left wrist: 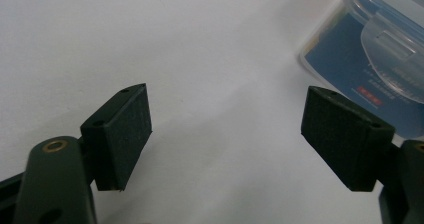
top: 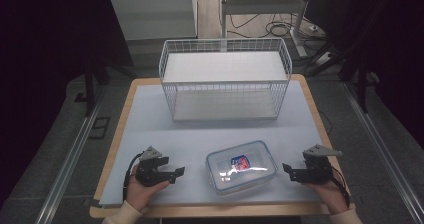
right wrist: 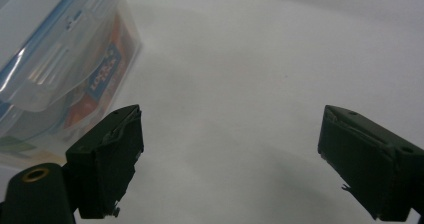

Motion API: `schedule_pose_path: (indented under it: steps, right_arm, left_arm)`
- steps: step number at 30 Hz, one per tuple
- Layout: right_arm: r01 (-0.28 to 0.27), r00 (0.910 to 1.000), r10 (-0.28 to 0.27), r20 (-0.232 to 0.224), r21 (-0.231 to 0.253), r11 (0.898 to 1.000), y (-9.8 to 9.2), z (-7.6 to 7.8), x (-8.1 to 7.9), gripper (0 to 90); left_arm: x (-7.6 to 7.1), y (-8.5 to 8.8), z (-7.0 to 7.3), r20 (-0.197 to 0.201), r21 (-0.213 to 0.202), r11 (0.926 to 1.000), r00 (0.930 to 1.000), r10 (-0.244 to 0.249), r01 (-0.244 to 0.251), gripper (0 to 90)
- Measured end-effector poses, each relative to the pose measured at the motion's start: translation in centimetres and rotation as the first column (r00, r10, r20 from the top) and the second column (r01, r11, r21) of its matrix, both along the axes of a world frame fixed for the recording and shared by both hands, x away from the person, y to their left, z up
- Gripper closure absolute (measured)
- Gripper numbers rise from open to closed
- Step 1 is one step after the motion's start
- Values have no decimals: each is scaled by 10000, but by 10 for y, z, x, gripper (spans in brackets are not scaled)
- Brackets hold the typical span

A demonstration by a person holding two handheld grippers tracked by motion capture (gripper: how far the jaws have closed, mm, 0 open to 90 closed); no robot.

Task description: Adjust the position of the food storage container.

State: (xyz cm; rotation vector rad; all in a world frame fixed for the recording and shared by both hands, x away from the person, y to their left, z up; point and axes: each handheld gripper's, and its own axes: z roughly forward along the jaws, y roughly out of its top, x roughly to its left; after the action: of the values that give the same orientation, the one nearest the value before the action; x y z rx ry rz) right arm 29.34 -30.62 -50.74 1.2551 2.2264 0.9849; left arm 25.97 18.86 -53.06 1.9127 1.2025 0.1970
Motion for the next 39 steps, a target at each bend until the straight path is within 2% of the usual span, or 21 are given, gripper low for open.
schedule_pose_path:
  steps: [3, 7, 8, 15, 19, 25, 29, 31, 33, 36, 37, 38, 39]
  right_arm:
    - [27, 10000, -27, 11, 172, 9998, -3, 0, 1, 112]
    - [-72, 10000, 73, -17, 121, 9999, -2, 0, 1, 113]
    - [-162, 9998, 163, -99, 146, 9998, -1, 1, 0, 126]
    - [-177, 9997, 180, -135, 189, 9997, 0, 2, -1, 126]
    - [-232, 9996, 232, -179, 15, 9997, 1, 1, 0, 126]
    - [-209, 9994, 209, -263, 3, 9998, -1, -1, 1, 128]
    - [-179, 9996, 179, -228, -4, 9998, -2, 0, 1, 129]
    - [-189, 9996, 189, -210, 5, 9998, -1, 1, 1, 130]
    - [-214, 9995, 214, -214, -10, 9998, -1, 1, 1, 129]
    - [-204, 9996, 203, -213, -29, 9998, -1, 1, 1, 129]
    - [-190, 9996, 189, -211, -31, 9998, -1, 1, 1, 130]
    - [-173, 9996, 173, -205, 0, 9999, -2, 1, 1, 130]
    - [-162, 9997, 162, -195, 8, 9999, -2, 2, 1, 129]
  left_arm:
    - [1, 1, 0, -34, -107, 9999, 10000, 5, -6, 198]
    - [1, 2, 1, -101, -189, 9998, 9999, 26, -28, 201]
    - [0, 3, 2, -219, -273, 9996, 9997, -61, 55, 207]
    - [-1, 3, 5, -215, -160, 9998, 9997, -117, 114, 200]
    - [0, 4, 3, -295, -113, 9999, 9996, -49, 46, 201]
    - [0, 2, 3, -216, -134, 9999, 9998, 22, -24, 205]
    - [-2, 2, 8, -99, -248, 9997, 9999, -73, 71, 238]
    - [-3, 3, 13, -160, -412, 9990, 9997, -184, 178, 379]
    - [-3, 2, 17, -80, -278, 9993, 9996, -257, 255, 477]
    - [-4, 2, 20, -46, -273, 9986, 9989, -459, 458, 678]
    - [-4, 2, 22, -22, -325, 9981, 9986, -524, 523, 678]
    - [-6, 2, 27, 8, -389, 9962, 9970, -777, 776, 788]
    - [-6, 0, 30, 9, -524, 9931, 9945, -1050, 1049, 821]
